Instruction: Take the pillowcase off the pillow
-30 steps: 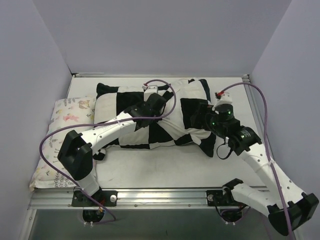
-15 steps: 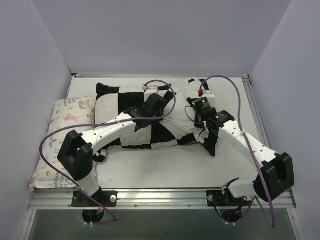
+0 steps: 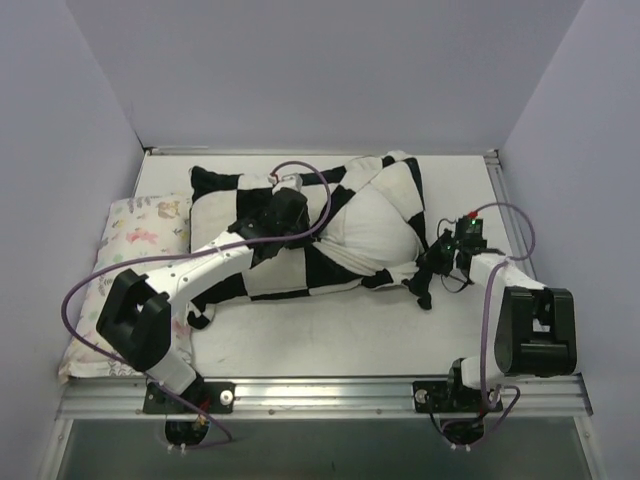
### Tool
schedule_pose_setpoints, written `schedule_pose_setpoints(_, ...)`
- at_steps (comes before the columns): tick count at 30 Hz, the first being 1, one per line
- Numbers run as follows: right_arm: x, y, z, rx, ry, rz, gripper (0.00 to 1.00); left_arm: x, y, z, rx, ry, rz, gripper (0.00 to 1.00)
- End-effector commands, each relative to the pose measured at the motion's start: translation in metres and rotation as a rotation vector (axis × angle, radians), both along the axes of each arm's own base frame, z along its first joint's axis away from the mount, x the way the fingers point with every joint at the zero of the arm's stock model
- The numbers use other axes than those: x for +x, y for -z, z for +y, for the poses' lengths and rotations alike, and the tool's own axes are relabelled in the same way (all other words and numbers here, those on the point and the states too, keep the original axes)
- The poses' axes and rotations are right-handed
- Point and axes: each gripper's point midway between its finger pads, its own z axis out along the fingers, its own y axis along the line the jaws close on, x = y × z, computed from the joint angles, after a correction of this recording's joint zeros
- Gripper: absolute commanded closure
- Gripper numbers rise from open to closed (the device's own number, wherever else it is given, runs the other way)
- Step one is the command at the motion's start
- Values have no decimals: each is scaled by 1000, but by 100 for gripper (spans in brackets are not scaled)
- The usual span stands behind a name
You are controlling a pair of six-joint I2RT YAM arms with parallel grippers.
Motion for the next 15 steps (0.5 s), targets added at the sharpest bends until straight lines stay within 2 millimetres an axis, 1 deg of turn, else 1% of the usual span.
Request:
schedule_pose_setpoints(1,12,27,23,266,-1,-63,100,-5,34,49,216,-59,59,100)
schedule_pose_setpoints(2,6,34,31,325,6,-66,100,-9,33,40,224,-27,49,100)
schedule_pose_setpoints(3,15,23,40,360,-43,-139,100,-9,29,36,238,-2,33,100)
schedule_pose_setpoints(5,17,17,49,385,-85,-167,100,-7,16,25,243,28,-1,100)
schedule_pose_setpoints(6,21,7,54,415,-105,-222,100,-11,12,21,264,57,-9,100)
schedule_pose_setpoints(7,20,-2,62,459,-140,-249,100,-6,0,13,261,66,-36,100)
schedule_pose_setpoints(8,21,-10,66,491,-159,-281,100,-5,-4,11,272,73,-45,100)
schedule_pose_setpoints(9,26,-25,70,516,-185,-357,100,-10,-7,6,297,101,-48,100)
schedule_pose_setpoints(10,26,-36,76,576,-196,-374,100,-10,-10,2,310,109,-57,99)
schedule_pose_setpoints(11,27,-48,79,600,-207,-407,100,-6,-22,-3,310,107,-83,98)
schedule_pose_setpoints(12,30,-59,82,615,-224,-443,100,-8,-27,-6,329,124,-90,95)
schedule_pose_setpoints(13,30,-64,84,627,-228,-447,100,-8,-31,-8,337,127,-99,94)
schedule_pose_setpoints(14,30,-72,85,620,-239,-466,100,-4,-43,-11,330,124,-121,91)
schedule_pose_setpoints(15,27,-70,87,615,-240,-440,100,-5,-46,-12,346,136,-122,84)
